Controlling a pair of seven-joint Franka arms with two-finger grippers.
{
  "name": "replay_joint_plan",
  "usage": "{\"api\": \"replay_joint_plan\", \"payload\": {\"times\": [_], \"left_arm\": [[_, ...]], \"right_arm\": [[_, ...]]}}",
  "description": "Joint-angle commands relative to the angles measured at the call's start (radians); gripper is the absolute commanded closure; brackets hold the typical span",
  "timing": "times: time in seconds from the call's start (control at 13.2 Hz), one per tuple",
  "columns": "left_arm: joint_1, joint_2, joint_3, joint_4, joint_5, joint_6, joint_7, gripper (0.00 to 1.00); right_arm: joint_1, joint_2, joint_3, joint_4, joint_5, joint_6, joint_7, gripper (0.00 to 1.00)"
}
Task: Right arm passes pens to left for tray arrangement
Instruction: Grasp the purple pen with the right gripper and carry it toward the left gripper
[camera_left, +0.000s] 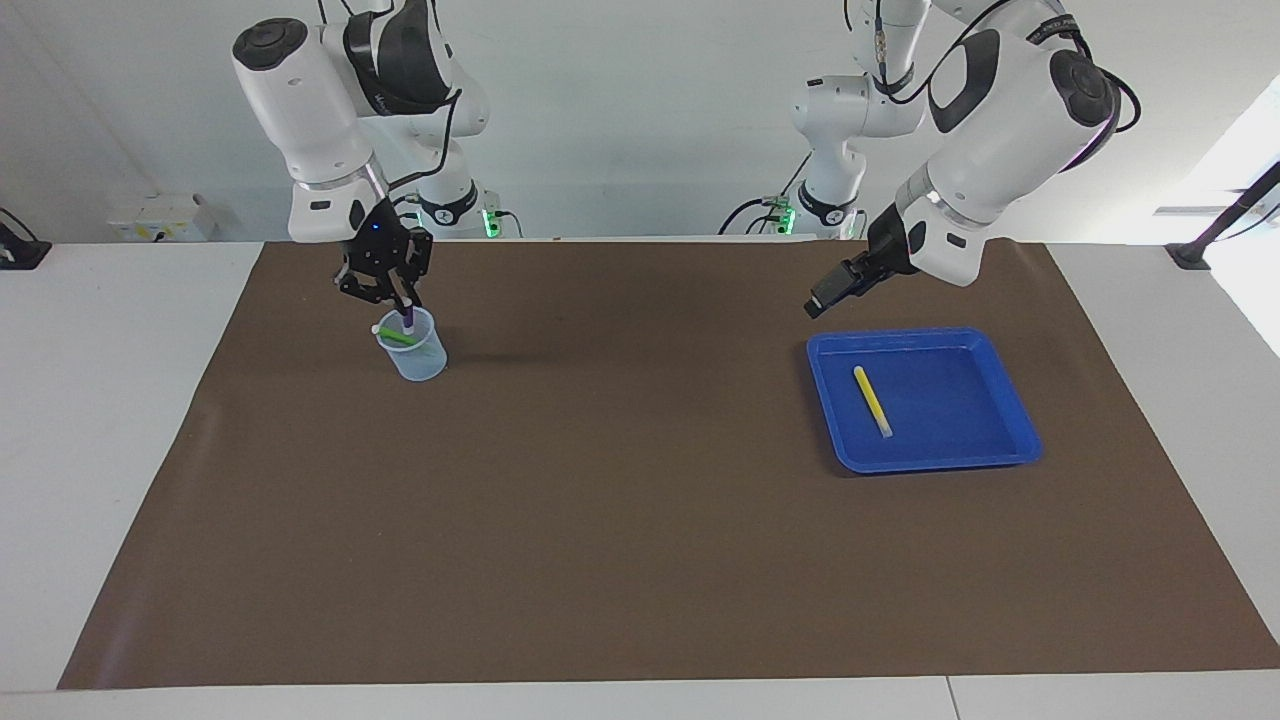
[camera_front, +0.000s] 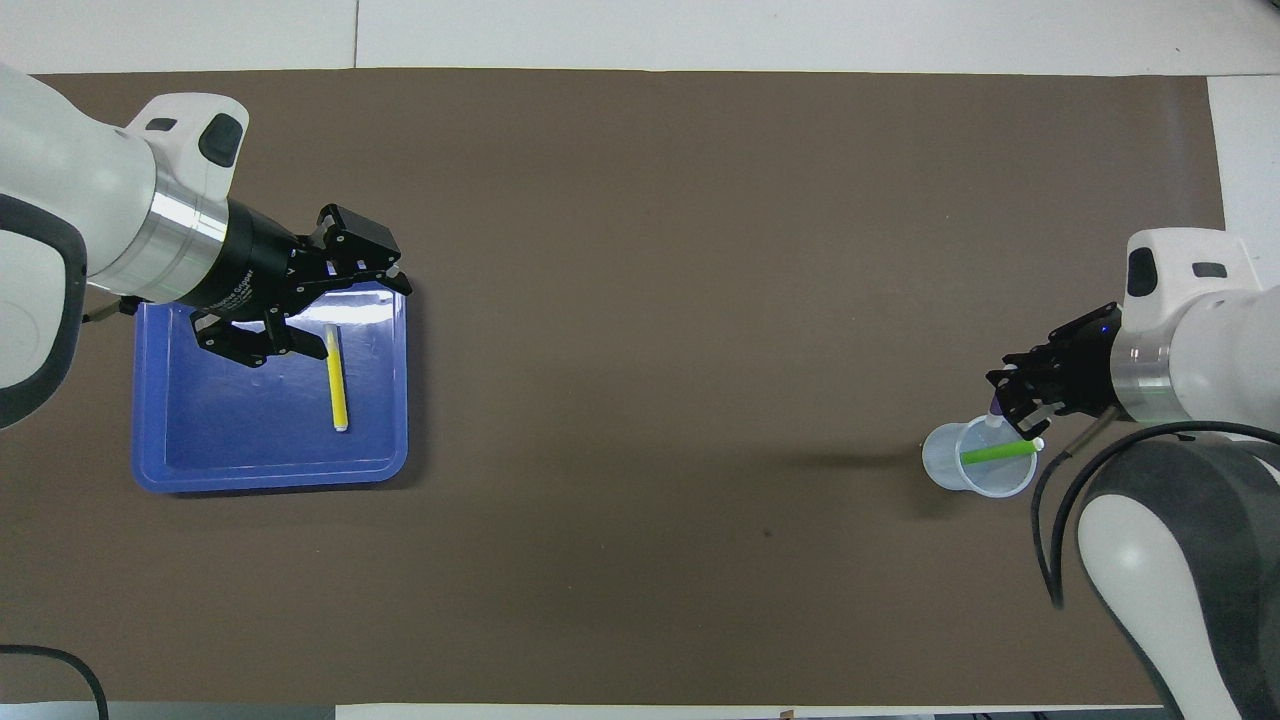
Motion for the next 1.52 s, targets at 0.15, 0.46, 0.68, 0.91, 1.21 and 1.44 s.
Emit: {"api": "replay_joint_plan", "payload": {"times": [0.15,0.46,0.68,0.91,1.21,1.44], "left_arm": [[-0.005,-0.029,-0.012,-0.025,-0.184,0.083,-0.291,0.00],[-0.014,-0.058,-0.059,-0.094,-0.332,0.218,-0.567,0.00],[-0.088,-0.060,-0.079,-0.102,-0.326,0.303,-0.864,0.00],[-0.178,-0.078,-0.079,-0.152,-0.260,0.403,-1.043,0.00],[-0.273,-0.156,-0.079,-0.311,-0.191,0.546,-1.228,0.00],[-0.280,-0.178,-0.079,-0.368,-0.184,0.581,-1.272,0.00]], "right_arm": [[0.030,0.021,0.024,0.032,0.218,0.004,0.511,1.00],[0.096,0.024,0.024,0.025,0.355,0.122,0.829,1.00],[0.193,0.030,0.024,0.021,0.372,0.229,1.061,1.00],[0.296,0.027,0.024,-0.020,0.378,0.396,1.315,1.00],[0.392,0.030,0.024,-0.037,0.384,0.549,1.509,1.00],[0.411,0.032,0.024,-0.040,0.392,0.578,1.591,1.00]]}}
